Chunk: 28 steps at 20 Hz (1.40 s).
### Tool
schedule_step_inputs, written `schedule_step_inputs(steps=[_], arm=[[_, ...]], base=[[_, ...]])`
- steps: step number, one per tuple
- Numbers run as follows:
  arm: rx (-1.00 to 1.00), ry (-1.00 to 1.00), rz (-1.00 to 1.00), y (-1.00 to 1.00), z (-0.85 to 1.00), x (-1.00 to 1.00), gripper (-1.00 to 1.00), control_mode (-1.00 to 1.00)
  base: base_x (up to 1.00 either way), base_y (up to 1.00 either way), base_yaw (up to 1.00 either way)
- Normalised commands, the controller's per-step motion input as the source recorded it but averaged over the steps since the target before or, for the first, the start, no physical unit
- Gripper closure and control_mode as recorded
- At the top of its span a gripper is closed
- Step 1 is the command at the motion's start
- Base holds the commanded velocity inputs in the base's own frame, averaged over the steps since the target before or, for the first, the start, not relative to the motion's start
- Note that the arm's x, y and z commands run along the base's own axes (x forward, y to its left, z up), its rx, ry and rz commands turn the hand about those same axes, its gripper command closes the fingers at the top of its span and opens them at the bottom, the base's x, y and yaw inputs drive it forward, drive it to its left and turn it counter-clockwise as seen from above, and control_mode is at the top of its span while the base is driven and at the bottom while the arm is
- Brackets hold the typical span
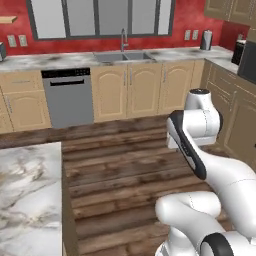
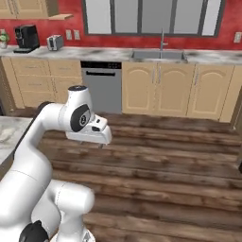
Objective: Retrieve the butter from the fridge and place it on a plate on the dining table. Then retrieve the butter knife by the fridge and place it near the plate.
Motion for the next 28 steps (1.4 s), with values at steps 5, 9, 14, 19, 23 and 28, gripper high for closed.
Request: schedule_step_inputs(steps=[5,9,14,19,23,28], arm=[[0.00,0.00,0.00,0.00,0.00,0.00,-1.00,1.00],[0.00,0.00,0.00,0.00,0.00,0.00,-1.00,1.00],[0.00,0.00,0.00,0.00,0.00,0.00,-1.00,1.00],[0.00,0.00,0.00,0.00,0.00,0.00,-1.00,1.00],[0.00,0.00,0.00,0.00,0.00,0.00,-1.00,1.00],[0.00,0.00,0.00,0.00,0.00,0.00,-1.00,1.00]], base=[[1.00,-0.04,0.00],[1.00,-0.05,0.01],[1.00,-0.11,-0.02],[1.00,-0.55,-0.05],[1.00,-0.69,-0.04],[1.00,-0.58,-0.20]])
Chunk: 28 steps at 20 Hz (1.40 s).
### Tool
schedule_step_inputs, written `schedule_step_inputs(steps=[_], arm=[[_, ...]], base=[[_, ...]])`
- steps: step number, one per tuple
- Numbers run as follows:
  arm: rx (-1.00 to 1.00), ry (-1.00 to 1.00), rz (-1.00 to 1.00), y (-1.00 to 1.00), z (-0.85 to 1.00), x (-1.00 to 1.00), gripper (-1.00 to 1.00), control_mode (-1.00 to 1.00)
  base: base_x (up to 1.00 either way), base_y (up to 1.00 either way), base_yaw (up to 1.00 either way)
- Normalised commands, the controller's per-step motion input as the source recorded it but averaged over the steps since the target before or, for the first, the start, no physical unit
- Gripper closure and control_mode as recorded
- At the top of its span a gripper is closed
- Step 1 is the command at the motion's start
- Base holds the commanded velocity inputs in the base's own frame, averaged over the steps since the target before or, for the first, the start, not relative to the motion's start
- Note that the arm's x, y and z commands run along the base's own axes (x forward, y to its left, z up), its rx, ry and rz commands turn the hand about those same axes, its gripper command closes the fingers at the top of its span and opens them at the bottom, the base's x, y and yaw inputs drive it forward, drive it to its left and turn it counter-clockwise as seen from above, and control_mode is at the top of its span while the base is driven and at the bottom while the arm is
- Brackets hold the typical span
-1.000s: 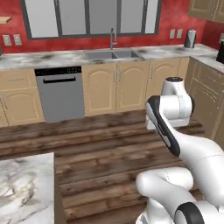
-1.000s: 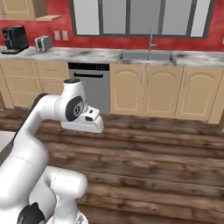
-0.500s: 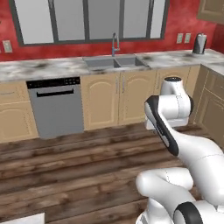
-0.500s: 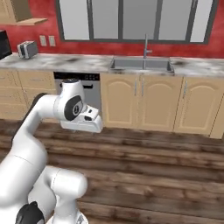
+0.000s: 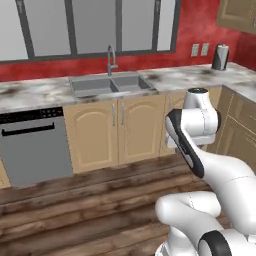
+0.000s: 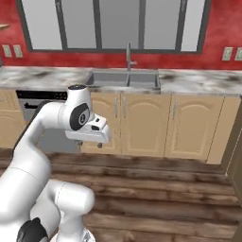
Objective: Retrieve the butter from the fridge and place it on a plate on the dining table. Then retrieve the butter knife by the fridge and place it near the plate.
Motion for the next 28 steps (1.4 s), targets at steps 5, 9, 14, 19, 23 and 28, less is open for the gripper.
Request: schedule_step_inputs(steps=[5,9,14,19,23,28], arm=[[0.00,0.00,0.00,0.00,0.00,0.00,-1.00,1.00],[0.00,0.00,0.00,0.00,0.00,0.00,-1.00,1.00],[0.00,0.00,0.00,0.00,0.00,0.00,-1.00,1.00],[0.00,0.00,0.00,0.00,0.00,0.00,-1.00,1.00],[0.00,0.00,0.00,0.00,0.00,0.00,-1.00,1.00],[0.00,0.00,0.00,0.00,0.00,0.00,-1.00,1.00]], base=[[1.00,-0.10,-0.36],[1.00,0.23,-0.56],[0.82,0.38,-0.72],[0.47,0.38,-0.70],[0.02,0.24,-0.53],[0.26,0.30,-0.63]])
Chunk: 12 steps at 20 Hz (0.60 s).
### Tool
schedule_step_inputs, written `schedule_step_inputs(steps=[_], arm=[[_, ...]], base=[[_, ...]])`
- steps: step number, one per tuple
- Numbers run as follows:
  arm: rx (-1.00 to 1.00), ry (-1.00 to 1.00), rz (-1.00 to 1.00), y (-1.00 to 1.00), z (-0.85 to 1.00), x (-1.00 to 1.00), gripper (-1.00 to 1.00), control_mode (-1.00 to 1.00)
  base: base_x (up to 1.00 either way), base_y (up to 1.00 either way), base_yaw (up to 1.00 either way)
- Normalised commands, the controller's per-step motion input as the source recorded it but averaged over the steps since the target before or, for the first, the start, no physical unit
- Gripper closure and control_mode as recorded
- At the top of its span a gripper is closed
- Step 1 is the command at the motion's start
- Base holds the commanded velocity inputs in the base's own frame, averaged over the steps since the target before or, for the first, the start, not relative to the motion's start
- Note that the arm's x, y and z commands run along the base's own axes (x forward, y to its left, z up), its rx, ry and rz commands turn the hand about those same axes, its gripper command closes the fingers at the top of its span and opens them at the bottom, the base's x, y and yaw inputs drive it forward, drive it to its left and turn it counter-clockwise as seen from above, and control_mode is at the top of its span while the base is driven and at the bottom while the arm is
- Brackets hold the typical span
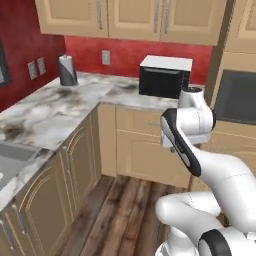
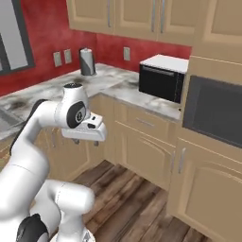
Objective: Retrieve the butter from the fridge and place it on a plate on the dining table. Then retrieve the butter knife by the fridge and place it near the plate.
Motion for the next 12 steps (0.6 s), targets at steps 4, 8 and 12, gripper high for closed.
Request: schedule_step_inputs(steps=[4,8,12], arm=[[0.00,0.00,0.00,0.00,0.00,0.00,-1.00,1.00],[0.00,0.00,0.00,0.00,0.00,0.00,-1.00,1.00],[0.00,0.00,0.00,0.00,0.00,0.00,-1.00,1.00]], base=[[0.14,0.61,-0.47],[0.55,0.58,-0.50],[0.59,0.83,-0.50]])
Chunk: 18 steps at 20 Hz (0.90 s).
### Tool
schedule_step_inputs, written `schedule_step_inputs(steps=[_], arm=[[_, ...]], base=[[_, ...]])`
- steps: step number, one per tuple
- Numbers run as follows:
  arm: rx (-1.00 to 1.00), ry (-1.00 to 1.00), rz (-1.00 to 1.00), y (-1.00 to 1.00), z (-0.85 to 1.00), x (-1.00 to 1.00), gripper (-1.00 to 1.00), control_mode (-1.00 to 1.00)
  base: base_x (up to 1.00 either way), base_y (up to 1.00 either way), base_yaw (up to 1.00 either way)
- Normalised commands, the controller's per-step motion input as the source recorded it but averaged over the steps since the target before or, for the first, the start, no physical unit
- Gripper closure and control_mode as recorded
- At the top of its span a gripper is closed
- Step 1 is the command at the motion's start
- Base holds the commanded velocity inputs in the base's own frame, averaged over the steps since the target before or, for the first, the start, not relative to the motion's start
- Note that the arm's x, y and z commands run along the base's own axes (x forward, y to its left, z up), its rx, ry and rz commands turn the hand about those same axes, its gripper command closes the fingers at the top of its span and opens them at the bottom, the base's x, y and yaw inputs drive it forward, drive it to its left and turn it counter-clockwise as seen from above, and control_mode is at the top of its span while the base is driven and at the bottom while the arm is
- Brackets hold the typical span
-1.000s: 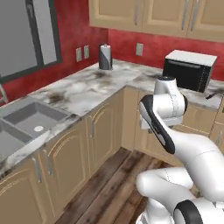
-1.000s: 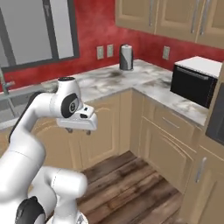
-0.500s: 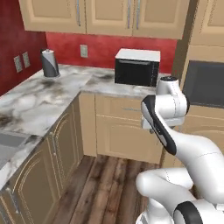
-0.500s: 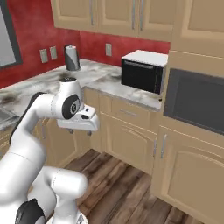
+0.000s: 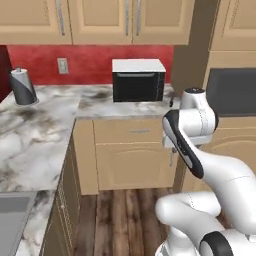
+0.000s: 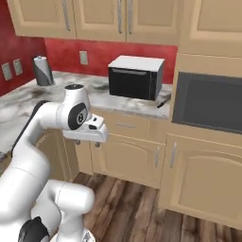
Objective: Retrieve the butter from the fridge and place it on a plate on the dining table. Then retrieve the butter knife by the fridge and place it near the plate.
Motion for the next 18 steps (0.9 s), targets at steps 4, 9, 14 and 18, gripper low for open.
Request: schedule_step_inputs(steps=[4,9,14,18], arm=[[0.00,0.00,0.00,0.00,0.00,0.00,-1.00,1.00],[0.00,0.00,0.00,0.00,0.00,0.00,-1.00,1.00],[0.00,0.00,0.00,0.00,0.00,0.00,-1.00,1.00],[0.00,0.00,0.00,0.00,0.00,0.00,-1.00,1.00]], base=[[0.67,0.80,-0.40],[0.66,0.27,-0.46],[0.53,0.15,-0.53],[0.27,0.61,-0.47]])
